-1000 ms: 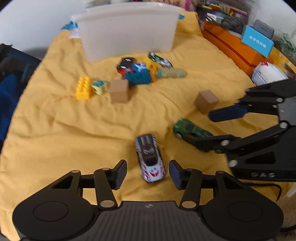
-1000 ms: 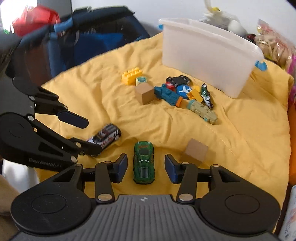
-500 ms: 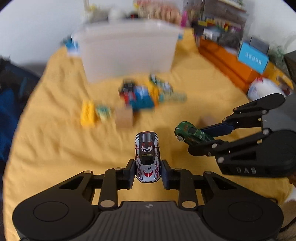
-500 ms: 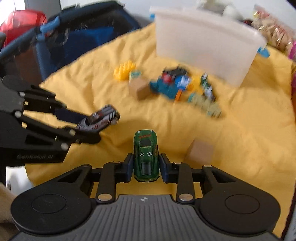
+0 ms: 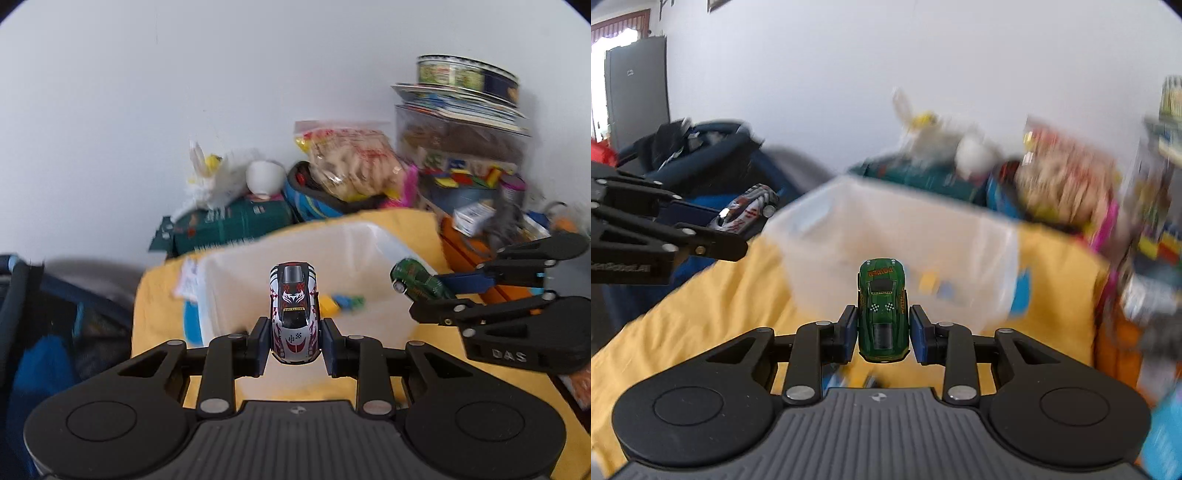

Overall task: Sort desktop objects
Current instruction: 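Open both tools over the white bin to drop the two cars, then grasp the black car with the left tool while the right tool grasps a small green car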

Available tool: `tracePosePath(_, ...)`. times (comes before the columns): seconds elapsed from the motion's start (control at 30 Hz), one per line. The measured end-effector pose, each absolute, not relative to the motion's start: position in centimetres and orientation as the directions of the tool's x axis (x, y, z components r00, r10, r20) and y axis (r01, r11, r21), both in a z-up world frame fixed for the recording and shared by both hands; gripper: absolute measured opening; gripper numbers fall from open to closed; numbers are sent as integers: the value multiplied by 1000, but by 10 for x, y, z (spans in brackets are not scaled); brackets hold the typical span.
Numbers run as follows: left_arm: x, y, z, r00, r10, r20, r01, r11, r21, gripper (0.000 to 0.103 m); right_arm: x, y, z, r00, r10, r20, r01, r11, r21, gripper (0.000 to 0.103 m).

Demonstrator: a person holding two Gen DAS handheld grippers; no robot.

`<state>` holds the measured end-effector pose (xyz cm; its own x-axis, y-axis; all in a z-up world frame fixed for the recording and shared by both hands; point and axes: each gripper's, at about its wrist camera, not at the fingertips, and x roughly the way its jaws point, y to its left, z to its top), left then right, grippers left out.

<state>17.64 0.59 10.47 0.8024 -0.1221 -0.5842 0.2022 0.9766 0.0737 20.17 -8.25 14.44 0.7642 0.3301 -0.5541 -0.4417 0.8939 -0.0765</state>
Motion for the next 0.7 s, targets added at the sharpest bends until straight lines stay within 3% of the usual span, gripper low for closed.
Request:
tracePosePath(0.27,276,-7,91,778,-35,-627,178,970,166,32,285,-67,150,790,233,-568,-375,915,-146,33)
tracePosePath(0.5,313,3,49,691,30,-722,122,980,157,33,324,-62,110,701,182,-690,-340,935,-99,35)
tracePosePath(0.53,311,4,47,686,22,-727,126,981,149,33,322,-62,108,697,184,-693,-337,937,-90,39)
tracePosePath(0.6,304,5,49,697,8,-717,133,981,140,47,319,-62,110,707,189,-681,-344,934,-98,45)
tracePosePath(0.7,289,7,63,724,-6,-690,129,984,127,51,307,-61,120,724,212,-657,-377,919,-119,46)
